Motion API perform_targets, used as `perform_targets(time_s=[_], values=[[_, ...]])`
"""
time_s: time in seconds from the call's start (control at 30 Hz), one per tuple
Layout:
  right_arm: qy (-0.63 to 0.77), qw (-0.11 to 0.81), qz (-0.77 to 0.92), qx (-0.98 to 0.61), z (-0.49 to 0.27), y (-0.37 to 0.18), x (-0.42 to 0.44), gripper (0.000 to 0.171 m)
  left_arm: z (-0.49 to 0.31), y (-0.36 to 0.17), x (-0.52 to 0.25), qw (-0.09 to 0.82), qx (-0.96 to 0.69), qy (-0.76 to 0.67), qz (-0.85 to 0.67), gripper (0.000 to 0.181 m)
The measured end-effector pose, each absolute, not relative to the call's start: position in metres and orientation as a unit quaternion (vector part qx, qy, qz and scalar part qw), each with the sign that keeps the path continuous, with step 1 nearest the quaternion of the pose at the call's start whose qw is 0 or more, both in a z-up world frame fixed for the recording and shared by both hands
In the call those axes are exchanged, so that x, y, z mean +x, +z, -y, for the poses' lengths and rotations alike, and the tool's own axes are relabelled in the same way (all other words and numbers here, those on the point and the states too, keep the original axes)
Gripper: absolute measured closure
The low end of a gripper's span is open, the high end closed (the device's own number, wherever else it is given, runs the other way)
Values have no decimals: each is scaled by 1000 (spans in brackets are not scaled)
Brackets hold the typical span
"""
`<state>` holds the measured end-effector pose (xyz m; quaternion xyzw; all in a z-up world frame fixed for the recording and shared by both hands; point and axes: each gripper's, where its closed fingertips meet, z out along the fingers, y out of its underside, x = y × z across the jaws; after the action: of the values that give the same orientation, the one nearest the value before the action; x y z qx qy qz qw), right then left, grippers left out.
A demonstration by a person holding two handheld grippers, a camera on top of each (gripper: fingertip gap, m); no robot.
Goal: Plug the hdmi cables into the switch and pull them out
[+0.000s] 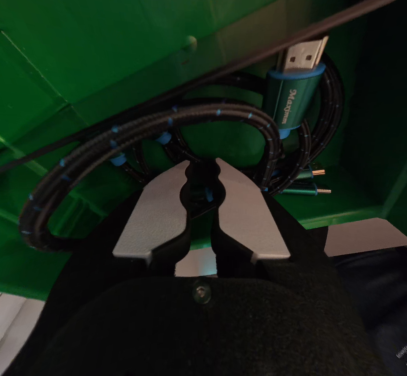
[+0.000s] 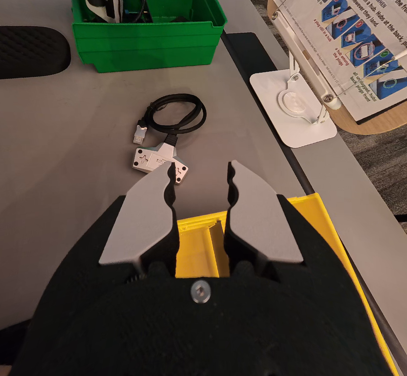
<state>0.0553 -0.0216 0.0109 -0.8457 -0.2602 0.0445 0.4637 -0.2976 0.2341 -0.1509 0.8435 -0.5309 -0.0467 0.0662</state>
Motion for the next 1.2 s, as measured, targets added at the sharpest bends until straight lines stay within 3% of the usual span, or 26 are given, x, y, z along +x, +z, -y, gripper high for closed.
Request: perform_targets(time_s=[0.33,0.37,0.47,0.57,0.73,1.2], values=[[42,465,260,-845,22,12,56,127,-236,-145,-297,36,840,-33,540,169],[42,465,260,-845,23,12,56,127,-239,-142,-297,26,839,-35,542,180],[42,467,261,-844,23,13,55,127,-251,-124,-294,-16,829,-45,557,181],[41,465,260,-845,23,13,56,127,-224,-124,-291,65,848,22,526,181],[37,461,263,-847,23,11,55,127,-217,-147,-306,123,863,-6,490,179],[37,448,274,-851,21,5,51,127,-217,-153,-305,93,887,31,450,181]])
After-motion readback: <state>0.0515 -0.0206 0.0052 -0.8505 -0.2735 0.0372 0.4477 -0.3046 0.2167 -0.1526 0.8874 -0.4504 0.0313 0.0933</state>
